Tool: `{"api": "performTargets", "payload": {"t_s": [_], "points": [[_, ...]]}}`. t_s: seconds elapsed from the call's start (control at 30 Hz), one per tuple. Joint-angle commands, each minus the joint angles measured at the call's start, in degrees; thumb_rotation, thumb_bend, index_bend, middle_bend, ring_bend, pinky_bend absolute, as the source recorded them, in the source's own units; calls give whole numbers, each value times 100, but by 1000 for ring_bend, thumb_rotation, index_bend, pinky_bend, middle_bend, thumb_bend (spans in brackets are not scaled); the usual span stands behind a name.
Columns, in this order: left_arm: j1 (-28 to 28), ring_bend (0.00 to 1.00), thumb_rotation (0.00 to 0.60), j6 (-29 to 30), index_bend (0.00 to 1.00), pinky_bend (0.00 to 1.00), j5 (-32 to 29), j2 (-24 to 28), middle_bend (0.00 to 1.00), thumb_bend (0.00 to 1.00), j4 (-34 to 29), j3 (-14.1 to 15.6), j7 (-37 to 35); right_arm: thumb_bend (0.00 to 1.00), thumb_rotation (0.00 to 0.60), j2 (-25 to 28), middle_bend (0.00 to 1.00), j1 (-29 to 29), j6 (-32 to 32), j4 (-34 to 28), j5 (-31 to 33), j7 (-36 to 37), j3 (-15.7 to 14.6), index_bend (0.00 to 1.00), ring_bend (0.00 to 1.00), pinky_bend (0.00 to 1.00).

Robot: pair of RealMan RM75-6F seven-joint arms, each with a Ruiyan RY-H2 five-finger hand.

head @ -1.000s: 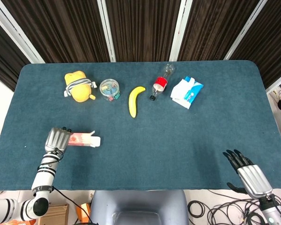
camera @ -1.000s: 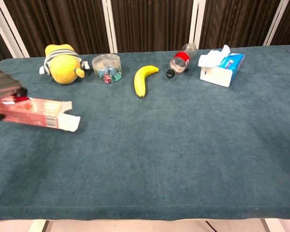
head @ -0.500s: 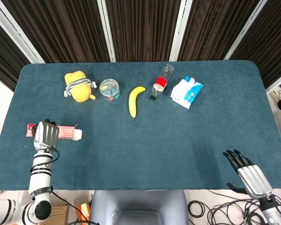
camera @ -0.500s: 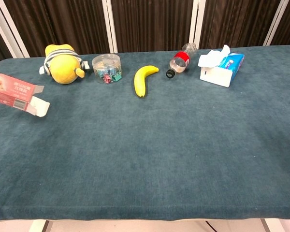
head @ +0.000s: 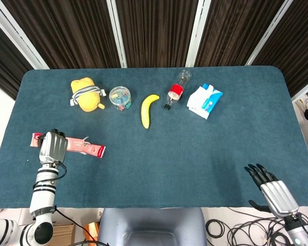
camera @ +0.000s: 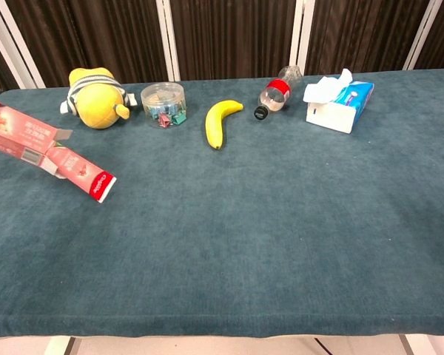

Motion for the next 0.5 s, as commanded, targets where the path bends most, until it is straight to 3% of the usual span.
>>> {"api": "performTargets", "payload": {"t_s": [0.03,0.2,0.5], "points": [[-24,935,600,-63,519,998,127,211,582,472,-45,11,-49,127,600,0,49,3,-8,0,-6,-1,-5,47,0,243],[-33,934,600,-113,513,993,607,603,575,469,190,33,-260,126,600,-3,49,8,-23,-3,-7,-9,-10,50,0,244],[358,934,600,-231,504,994,1033,903,567,456,580,-312,-1634,127,600,-13,50,8,-31,-9,2,-33,-9,53,0,244]]}}
